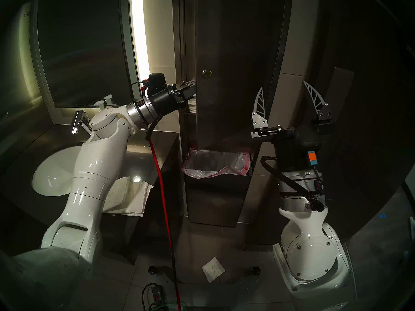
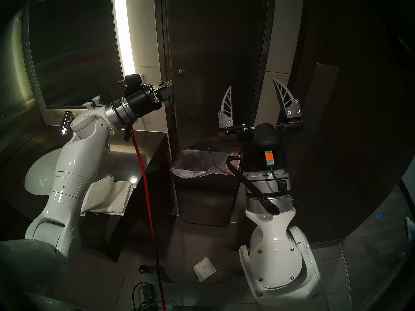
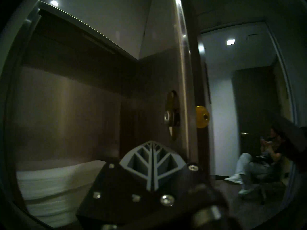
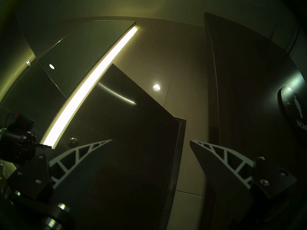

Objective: Twist key and open towel dispenser

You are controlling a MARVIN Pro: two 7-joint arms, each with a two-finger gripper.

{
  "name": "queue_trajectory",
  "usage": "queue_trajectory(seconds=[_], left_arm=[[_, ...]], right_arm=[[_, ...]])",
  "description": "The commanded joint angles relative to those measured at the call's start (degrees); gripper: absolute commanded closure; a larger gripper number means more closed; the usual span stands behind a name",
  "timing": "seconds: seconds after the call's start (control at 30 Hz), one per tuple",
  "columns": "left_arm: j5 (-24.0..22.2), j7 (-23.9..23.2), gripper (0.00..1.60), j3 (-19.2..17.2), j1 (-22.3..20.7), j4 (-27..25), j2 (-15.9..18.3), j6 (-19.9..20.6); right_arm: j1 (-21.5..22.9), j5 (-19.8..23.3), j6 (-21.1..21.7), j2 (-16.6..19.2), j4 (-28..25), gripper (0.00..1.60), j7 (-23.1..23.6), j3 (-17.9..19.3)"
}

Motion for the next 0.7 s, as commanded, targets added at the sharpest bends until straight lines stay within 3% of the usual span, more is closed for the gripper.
queue_trajectory(seconds=[0.0, 0.07, 0.17, 0.33, 0.47, 0.57, 0.6, 0.67], left_arm=[[-5.5, -5.9, 1.60, 1.1, -1.9, -0.7, 4.7, 5.2], [-4.4, -9.7, 1.60, 1.0, -2.7, 0.7, 4.7, 5.4], [-3.5, -9.1, 1.60, 1.0, -2.8, 1.3, 4.4, 3.7], [-7.6, -11.1, 1.60, -0.4, -3.7, 3.2, 2.9, 6.7], [-6.5, -11.6, 1.60, 0.1, -3.5, 3.3, 3.8, 6.9], [-5.7, -10.2, 1.60, -0.6, -2.4, 2.5, 3.8, 6.0], [-3.6, -6.0, 1.60, -1.4, -1.5, 1.3, 3.4, 3.9], [-3.0, -5.5, 1.60, -1.4, -1.5, 1.7, 3.2, 2.8]], right_arm=[[0.2, -0.1, -0.3, 0.0, -0.9, 0.00, -0.1, 0.2], [0.2, -0.1, -0.2, 0.1, -0.9, 0.00, -0.1, 0.2], [0.2, 0.0, -0.2, 0.1, -0.9, 0.00, -0.1, 0.2], [0.2, 0.0, -0.2, 0.2, -0.9, 0.00, -0.1, 0.2], [0.2, 0.0, -0.2, 0.2, -0.9, 0.00, -0.1, 0.2], [0.2, 0.0, -0.2, 0.2, -0.9, 0.00, -0.2, 0.2], [0.2, 0.0, -0.2, 0.2, -0.9, 0.00, -0.2, 0.2], [0.2, 0.0, -0.2, 0.3, -0.9, 0.00, -0.2, 0.2]])
